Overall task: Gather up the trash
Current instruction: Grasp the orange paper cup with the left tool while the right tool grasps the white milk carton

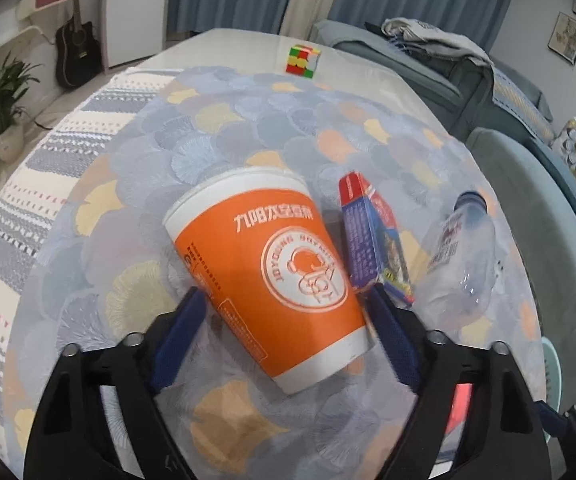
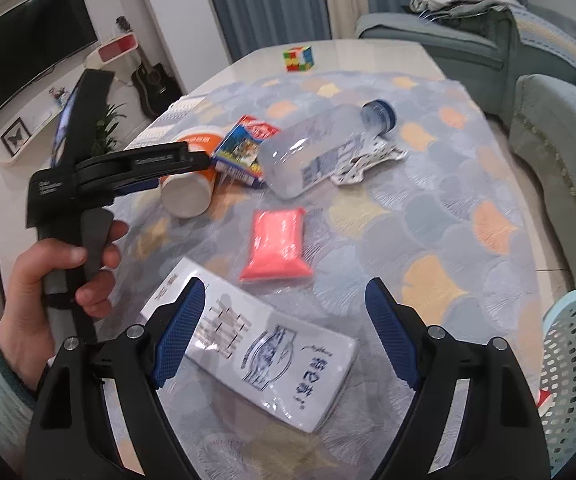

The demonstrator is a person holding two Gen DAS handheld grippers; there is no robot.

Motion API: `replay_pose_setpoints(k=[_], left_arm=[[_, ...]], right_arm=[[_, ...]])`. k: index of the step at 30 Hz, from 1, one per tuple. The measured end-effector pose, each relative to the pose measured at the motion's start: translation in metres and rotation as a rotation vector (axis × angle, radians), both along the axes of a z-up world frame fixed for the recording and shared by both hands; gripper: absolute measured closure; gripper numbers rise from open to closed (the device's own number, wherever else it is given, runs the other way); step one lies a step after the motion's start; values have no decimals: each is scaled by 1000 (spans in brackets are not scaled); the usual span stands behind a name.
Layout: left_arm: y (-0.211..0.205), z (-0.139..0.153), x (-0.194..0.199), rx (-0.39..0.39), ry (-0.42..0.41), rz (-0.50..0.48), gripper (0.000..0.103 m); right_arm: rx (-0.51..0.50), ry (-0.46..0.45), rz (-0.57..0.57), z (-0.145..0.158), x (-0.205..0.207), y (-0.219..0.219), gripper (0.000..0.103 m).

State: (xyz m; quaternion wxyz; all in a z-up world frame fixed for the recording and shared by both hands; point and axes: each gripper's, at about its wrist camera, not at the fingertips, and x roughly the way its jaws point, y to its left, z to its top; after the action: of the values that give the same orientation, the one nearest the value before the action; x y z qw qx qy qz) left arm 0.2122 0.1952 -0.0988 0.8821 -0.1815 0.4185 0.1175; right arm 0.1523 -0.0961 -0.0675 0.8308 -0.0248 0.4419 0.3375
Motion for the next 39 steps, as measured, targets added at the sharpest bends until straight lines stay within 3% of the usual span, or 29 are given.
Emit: replay_pose_setpoints(k=[4, 11, 17, 22, 26, 28, 30, 32, 34, 39], left_arm=[[4, 0, -12, -31, -7, -34, 37], [11, 4, -48, -40, 3, -80, 38], [16, 0, -66, -89, 77, -141, 41], [15, 6, -66, -102, 49, -136, 30], [11, 3, -61, -76, 53, -107, 27], [10, -2, -57, -88, 58, -80, 27], [11, -6, -54, -99, 60, -57, 28], [8, -9, -52, -77, 71, -46, 39], [6, -8, -53, -64, 56, -49, 40], [-10, 18, -66, -71, -59, -110, 41]], right_arm=[[-10, 15, 36, 1, -12, -2, 25], [-40, 40, 154, 4, -43, 3, 25], [-131, -21, 265, 6, -76, 34, 25], [-218, -29, 224, -8, -71, 53, 25], [-237, -18, 181, -20, -65, 57, 45], [-226, -5, 161, -25, -61, 56, 50], [-224, -22, 145, -25, -60, 55, 50], [-227, -42, 127, -24, -59, 54, 51], [-203, -66, 100, -17, -59, 48, 51], [-100, -112, -19, 13, -53, 13, 51]])
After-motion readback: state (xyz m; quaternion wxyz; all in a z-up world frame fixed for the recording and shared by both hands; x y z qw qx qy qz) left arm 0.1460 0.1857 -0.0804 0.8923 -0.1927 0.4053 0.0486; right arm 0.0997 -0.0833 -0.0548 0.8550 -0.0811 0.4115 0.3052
